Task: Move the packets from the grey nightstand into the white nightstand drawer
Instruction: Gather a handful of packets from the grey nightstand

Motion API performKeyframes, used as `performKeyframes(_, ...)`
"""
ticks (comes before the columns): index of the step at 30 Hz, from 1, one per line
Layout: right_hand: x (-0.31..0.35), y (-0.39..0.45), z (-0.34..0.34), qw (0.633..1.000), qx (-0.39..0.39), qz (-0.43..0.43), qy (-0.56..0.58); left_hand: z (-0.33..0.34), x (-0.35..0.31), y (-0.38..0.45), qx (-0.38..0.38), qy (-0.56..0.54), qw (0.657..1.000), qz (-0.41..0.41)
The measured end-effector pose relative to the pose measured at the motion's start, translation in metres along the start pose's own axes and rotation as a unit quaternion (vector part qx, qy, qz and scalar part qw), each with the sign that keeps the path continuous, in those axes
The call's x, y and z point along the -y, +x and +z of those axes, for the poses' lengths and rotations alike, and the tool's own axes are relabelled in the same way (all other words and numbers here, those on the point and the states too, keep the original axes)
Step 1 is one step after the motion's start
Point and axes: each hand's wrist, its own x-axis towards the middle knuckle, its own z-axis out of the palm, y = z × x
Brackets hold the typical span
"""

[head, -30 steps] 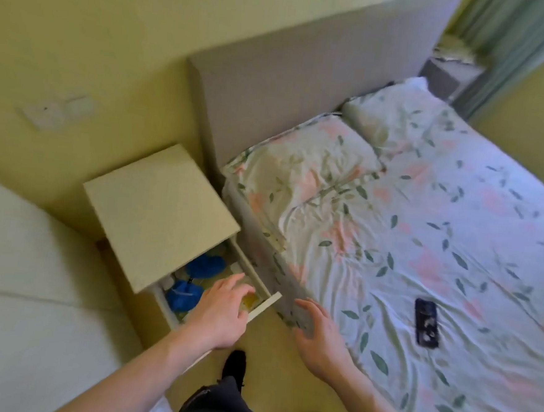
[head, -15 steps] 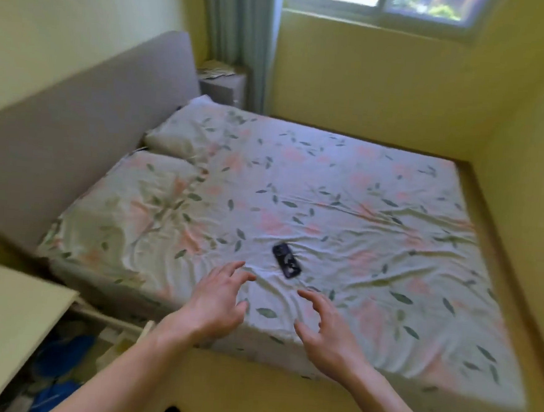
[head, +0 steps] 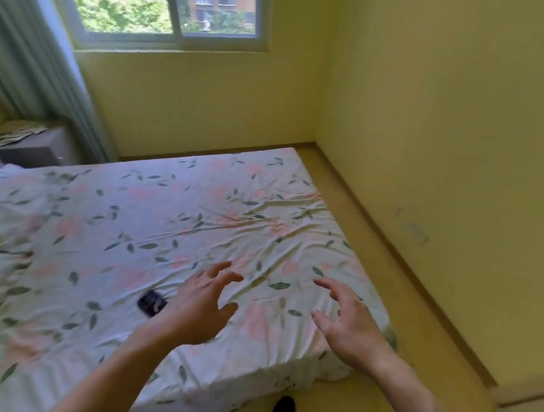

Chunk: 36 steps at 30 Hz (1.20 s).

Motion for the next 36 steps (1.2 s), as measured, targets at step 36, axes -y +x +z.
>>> performKeyframes(36,-0.381,0.341,-0.594,0.998,-0.025,0.023,-0.045,0.087,-0.531,0.585,-0.038,-0.041,0.998,0.027)
